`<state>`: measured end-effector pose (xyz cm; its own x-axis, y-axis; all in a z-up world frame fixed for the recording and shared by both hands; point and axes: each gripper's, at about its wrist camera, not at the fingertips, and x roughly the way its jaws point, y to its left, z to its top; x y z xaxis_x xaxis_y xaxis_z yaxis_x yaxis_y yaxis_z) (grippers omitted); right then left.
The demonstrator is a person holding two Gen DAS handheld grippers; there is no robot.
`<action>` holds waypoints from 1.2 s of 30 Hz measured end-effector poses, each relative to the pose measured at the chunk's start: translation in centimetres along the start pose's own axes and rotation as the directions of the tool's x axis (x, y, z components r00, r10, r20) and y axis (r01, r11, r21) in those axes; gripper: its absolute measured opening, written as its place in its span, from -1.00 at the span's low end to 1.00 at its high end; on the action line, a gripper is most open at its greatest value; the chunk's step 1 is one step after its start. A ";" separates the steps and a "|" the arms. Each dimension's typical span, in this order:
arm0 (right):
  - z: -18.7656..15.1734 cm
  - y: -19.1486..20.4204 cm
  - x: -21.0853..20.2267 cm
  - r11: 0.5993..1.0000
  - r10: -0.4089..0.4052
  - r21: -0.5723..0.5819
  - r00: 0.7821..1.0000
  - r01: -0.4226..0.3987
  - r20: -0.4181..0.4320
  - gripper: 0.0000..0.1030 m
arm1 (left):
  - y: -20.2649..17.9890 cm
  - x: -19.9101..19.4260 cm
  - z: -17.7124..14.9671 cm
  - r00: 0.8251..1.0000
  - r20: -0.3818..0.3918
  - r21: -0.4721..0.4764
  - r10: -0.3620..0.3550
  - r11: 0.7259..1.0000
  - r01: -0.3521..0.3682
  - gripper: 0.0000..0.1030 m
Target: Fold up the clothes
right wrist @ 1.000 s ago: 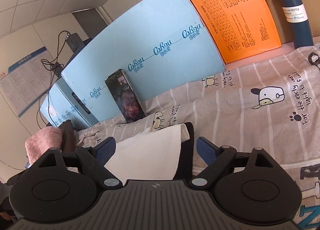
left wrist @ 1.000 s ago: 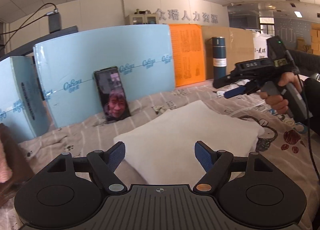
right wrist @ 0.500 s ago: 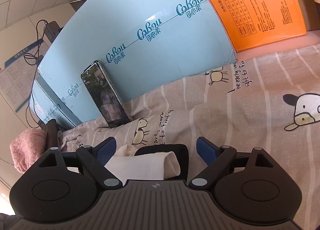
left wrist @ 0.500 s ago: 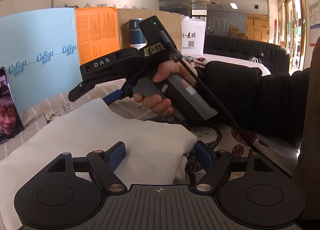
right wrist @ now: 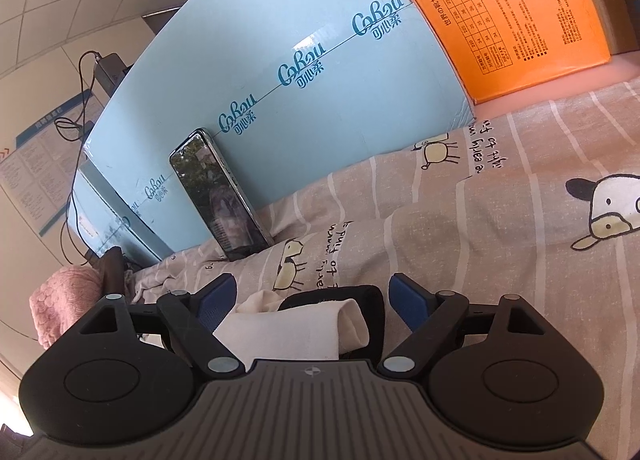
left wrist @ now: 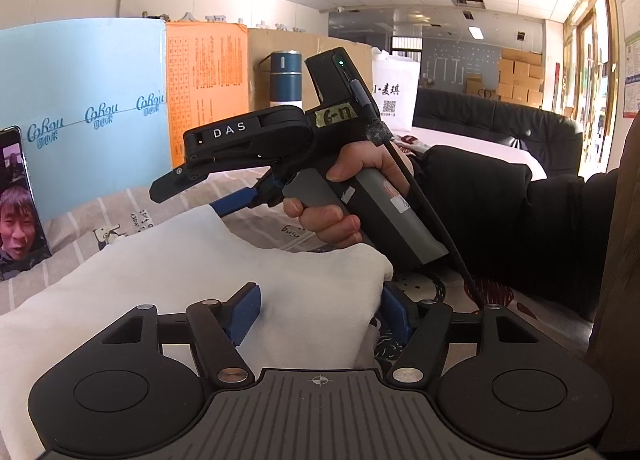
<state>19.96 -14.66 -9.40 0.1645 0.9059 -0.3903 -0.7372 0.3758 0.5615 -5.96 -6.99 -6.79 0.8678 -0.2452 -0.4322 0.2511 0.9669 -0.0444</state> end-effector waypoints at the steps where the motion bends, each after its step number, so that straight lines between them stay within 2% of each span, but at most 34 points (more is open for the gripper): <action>1: 0.0 0.3 -0.2 1.000 -0.010 -0.022 1.000 0.010 0.004 0.62 | 0.3 -0.1 0.1 1.000 0.009 -0.009 -0.002 1.000 0.002 0.27; 6: -0.6 2.0 -0.8 0.986 0.008 -0.165 1.000 -0.006 0.007 0.62 | 1.5 -0.4 0.4 0.999 0.044 -0.057 -0.019 0.998 0.022 0.27; 10: -1.0 2.5 -0.4 0.978 0.034 -0.205 0.999 -0.041 -0.037 0.62 | 2.4 -0.4 0.7 0.997 0.071 -0.098 -0.023 0.995 0.030 0.27; 16: -1.2 3.0 -0.9 0.967 0.073 -0.240 0.996 -0.083 -0.052 0.62 | 3.1 0.1 0.6 0.998 0.057 -0.121 -0.021 0.992 0.028 0.27; 18: -1.2 3.1 -1.1 0.964 0.083 -0.248 0.995 -0.093 -0.051 0.62 | 3.3 0.2 0.6 0.998 0.065 -0.128 -0.026 0.991 0.034 0.17; 23: -1.2 3.1 -1.0 0.961 0.085 -0.259 0.996 -0.093 -0.040 0.58 | 3.7 0.4 0.5 0.997 0.070 -0.171 -0.037 0.984 0.049 0.06; 30: -1.4 2.8 0.3 0.962 0.022 -0.273 0.998 -0.035 -0.054 0.37 | 4.5 0.6 0.6 0.997 0.064 -0.232 -0.054 0.970 0.067 -0.20; 32: -1.4 2.5 0.4 0.964 0.023 -0.263 0.998 -0.037 -0.057 0.37 | 4.3 0.8 0.6 0.996 0.053 -0.231 -0.072 0.969 0.083 -0.20; 36: -1.4 2.1 0.9 0.968 0.015 -0.249 0.997 -0.033 -0.073 0.37 | 2.6 1.5 0.3 0.996 0.014 -0.146 -0.089 0.985 0.090 -0.20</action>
<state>17.58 -13.34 -9.60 0.1046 0.8948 -0.4339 -0.8820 0.2850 0.3752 -3.92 -4.86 -7.26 0.8481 -0.3313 -0.4135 0.2633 0.9407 -0.2138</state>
